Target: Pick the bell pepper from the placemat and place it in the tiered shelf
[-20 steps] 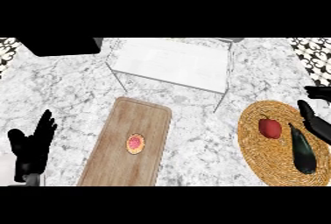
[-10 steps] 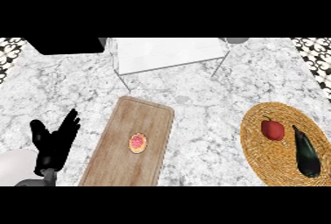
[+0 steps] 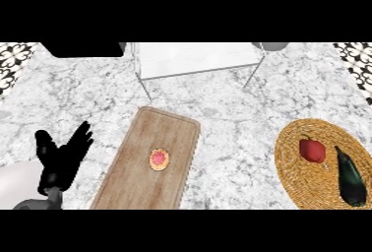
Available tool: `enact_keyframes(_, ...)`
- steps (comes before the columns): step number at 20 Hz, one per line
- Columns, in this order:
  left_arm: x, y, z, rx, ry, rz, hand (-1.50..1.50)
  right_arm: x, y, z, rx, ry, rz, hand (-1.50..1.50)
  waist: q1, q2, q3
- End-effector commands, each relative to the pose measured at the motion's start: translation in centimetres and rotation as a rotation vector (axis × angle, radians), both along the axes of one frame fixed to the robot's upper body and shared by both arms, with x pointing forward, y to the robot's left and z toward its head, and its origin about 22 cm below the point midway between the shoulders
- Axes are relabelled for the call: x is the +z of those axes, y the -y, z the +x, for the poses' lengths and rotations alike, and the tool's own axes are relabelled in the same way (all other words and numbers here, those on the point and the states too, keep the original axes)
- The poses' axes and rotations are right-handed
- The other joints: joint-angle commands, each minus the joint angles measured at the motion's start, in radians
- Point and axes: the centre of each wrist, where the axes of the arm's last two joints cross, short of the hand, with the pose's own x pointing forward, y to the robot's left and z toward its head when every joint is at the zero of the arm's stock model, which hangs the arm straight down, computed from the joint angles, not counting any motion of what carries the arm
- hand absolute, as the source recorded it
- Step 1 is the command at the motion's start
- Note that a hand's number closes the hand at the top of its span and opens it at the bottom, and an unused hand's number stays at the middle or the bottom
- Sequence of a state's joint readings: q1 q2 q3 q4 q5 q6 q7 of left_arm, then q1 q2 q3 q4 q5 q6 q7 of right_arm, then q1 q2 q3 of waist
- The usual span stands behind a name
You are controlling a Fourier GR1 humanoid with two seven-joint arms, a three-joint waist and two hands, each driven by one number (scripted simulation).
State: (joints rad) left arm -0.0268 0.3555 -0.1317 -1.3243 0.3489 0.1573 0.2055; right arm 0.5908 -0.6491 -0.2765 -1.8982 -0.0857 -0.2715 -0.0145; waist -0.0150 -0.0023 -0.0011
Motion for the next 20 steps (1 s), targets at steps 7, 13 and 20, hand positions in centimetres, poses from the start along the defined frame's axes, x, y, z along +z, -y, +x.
enact_keyframes(7, 0.1, 0.2, -0.1, -0.028, 0.009, 0.007, 0.0, 5.6, -7.4, 3.1, -0.127, -0.187, -0.07, -1.5, 0.033, 0.007, -0.001)
enact_keyframes(13, -0.4, 1.9, 1.4, -0.041, 0.002, -0.006, 0.0, 6.0, -9.0, 8.1, -0.262, -0.268, -0.139, -1.5, 0.041, 0.01, -0.001)
enact_keyframes(20, 2.3, -1.0, 2.1, -0.019, -0.001, -0.001, 0.0, 3.6, -11.8, 12.2, -0.264, -0.45, -0.157, -1.5, 0.031, 0.004, 0.001)
